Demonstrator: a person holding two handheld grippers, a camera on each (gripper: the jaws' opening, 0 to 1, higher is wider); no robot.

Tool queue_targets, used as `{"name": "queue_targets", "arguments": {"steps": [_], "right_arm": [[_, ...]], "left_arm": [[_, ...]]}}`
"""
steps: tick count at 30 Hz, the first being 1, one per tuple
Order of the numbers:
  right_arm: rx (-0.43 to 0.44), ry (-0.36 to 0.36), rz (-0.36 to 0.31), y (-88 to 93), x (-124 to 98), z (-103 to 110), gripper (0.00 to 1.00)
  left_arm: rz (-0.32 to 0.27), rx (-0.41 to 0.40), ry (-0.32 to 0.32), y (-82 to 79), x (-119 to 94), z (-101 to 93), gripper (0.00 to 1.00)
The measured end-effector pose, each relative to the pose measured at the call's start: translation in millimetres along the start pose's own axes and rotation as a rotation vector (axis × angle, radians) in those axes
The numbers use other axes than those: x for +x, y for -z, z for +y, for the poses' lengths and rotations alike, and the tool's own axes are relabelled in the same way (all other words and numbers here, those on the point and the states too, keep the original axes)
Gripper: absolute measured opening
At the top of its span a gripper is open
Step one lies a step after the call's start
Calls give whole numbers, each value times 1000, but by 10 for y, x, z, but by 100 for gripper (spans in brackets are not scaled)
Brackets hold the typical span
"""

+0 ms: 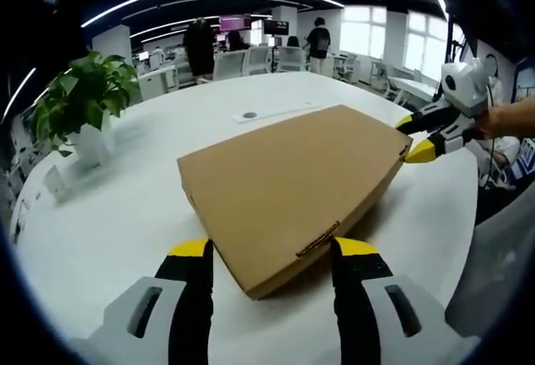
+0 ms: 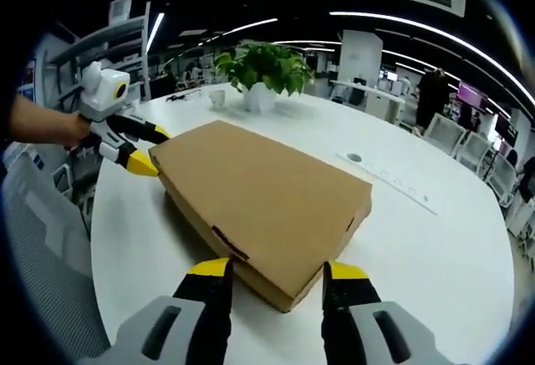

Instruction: Operate the shoe box by opening the lid, removing the specified soft item, and placing it in the target area until the item is outside and the box remains undamaged.

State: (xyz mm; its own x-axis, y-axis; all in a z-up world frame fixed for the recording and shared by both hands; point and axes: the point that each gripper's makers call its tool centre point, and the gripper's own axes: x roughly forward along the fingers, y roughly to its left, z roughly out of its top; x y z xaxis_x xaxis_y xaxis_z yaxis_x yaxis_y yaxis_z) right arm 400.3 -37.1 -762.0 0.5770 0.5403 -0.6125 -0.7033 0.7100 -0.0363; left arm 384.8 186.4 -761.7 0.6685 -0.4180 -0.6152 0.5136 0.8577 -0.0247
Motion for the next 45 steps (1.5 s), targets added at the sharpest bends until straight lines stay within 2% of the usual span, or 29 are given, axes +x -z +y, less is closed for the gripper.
{"name": "queue_targets", "arguments": {"steps": [11, 45], "right_arm": [[7, -2, -5, 8, -19, 124, 37], [13, -32, -33, -15, -44, 659, 33]], "left_arm": [[13, 17, 21, 35, -82, 27, 57], [62, 67, 87, 257, -359, 293, 57]]}}
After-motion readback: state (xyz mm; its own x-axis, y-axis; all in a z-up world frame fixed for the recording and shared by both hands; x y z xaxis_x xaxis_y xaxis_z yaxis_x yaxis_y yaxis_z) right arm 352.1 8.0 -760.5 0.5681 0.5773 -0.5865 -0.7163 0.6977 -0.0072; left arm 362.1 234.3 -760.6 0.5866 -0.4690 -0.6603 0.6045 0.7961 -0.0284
